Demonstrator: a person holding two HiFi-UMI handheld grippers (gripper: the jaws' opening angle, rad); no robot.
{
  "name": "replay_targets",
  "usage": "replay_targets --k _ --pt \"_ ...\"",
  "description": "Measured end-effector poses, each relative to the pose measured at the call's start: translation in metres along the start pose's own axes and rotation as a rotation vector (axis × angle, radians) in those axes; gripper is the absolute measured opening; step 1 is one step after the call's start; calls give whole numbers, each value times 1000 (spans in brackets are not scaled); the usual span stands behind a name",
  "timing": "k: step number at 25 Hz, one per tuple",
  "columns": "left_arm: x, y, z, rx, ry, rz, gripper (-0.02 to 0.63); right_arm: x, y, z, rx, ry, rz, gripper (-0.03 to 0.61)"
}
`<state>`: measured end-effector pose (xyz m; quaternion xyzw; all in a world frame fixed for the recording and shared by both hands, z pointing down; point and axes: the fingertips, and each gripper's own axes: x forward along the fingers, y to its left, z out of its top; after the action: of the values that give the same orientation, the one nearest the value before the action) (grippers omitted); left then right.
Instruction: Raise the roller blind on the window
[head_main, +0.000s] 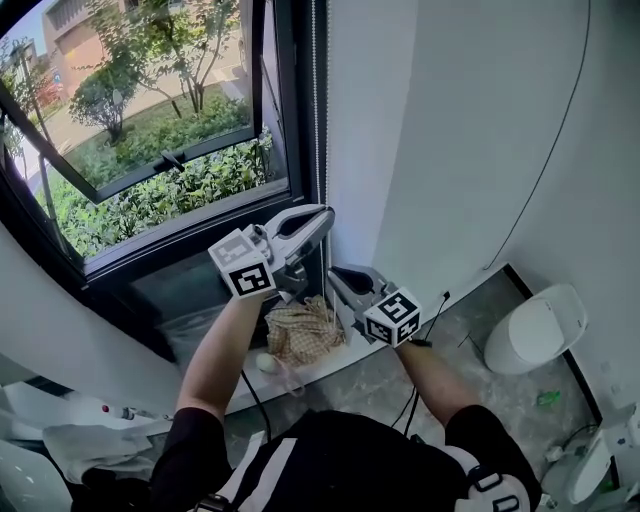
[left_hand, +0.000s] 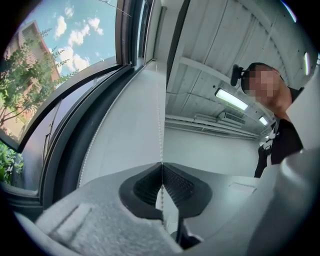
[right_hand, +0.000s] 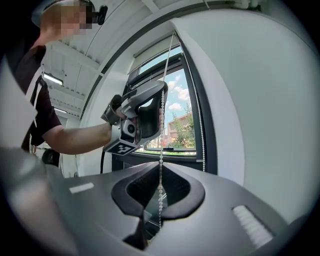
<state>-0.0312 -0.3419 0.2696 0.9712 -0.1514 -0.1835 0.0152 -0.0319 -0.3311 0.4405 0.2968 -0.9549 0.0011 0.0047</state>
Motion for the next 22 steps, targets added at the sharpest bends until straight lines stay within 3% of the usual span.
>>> replay_targets --k 3,6,11,19,22 --pt "-5 4 -15 6 28 26 2 1 4 -16 11 42 9 15" --pt "-16 12 -52 36 84 70 2 0 5 -55 47 131 4 15" --pt "-47 15 -136 -38 181 138 2 -6 21 -134 44 351 50 18" --pt "-49 5 -134 -14 197 144 6 -9 28 -132 6 335 40 21" --pt "-55 3 -133 -43 171 162 5 -10 31 -133 21 323 28 21"
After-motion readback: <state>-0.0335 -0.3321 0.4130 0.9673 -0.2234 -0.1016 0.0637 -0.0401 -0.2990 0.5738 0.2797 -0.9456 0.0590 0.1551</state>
